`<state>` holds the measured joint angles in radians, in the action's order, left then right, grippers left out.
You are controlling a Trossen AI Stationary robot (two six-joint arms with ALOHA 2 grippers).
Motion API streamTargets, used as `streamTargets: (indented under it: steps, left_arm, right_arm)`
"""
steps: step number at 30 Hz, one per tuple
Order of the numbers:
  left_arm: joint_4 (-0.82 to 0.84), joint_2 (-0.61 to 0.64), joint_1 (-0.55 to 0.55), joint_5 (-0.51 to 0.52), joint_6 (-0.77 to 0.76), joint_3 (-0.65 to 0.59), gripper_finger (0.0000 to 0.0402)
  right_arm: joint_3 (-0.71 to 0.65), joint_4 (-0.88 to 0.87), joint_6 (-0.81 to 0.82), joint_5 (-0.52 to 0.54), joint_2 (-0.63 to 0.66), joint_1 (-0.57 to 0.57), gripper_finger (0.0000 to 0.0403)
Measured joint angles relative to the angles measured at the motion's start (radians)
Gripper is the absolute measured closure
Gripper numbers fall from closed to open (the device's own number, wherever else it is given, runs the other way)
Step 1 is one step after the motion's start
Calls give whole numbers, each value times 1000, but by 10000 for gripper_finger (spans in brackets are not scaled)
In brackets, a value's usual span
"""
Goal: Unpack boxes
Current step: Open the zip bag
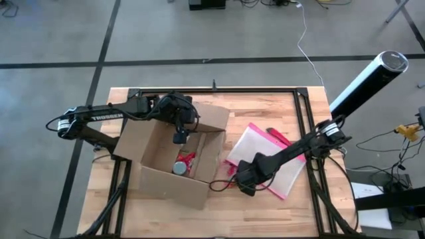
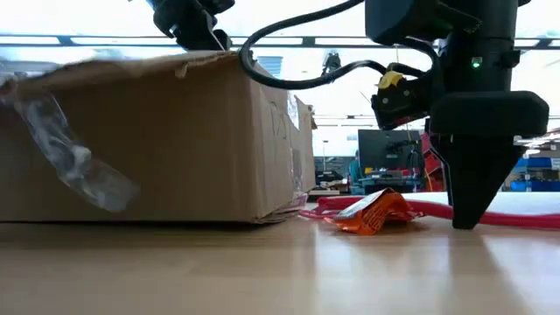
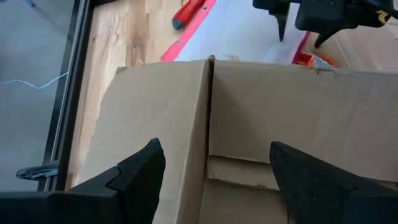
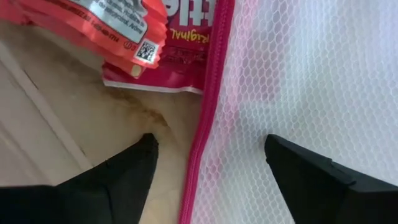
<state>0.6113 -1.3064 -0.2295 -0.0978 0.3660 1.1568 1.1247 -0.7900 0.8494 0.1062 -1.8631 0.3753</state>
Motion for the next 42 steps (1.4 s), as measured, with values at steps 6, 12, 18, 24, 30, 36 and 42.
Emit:
streamTargets:
  steps: [6, 12, 18, 24, 30, 36, 42]
  left_arm:
    - [0, 0, 0, -20, 0, 0, 128]
    - [-9, 0, 0, -21, 0, 0, 128]
    - [-13, 0, 0, -20, 0, -1, 128]
    - [-14, 0, 0, -20, 0, -1, 128]
    - [-18, 0, 0, -26, 6, -2, 128]
    - [-37, -1, 0, -130, 108, -2, 128]
    - [-149, -1, 0, -150, 213, -2, 128]
  right_arm:
    - [6, 11, 8, -38, -19, 0, 217]
    - [7, 23, 5, -86, -18, 0, 381]
    - [40, -7, 5, -98, 1, 0, 399]
    - [131, -137, 43, -23, 75, 0, 402]
    - [246, -296, 78, 85, 154, 0, 402]
    - [368, -458, 110, 184, 220, -1, 402]
    - [453, -545, 100, 252, 263, -3, 403]
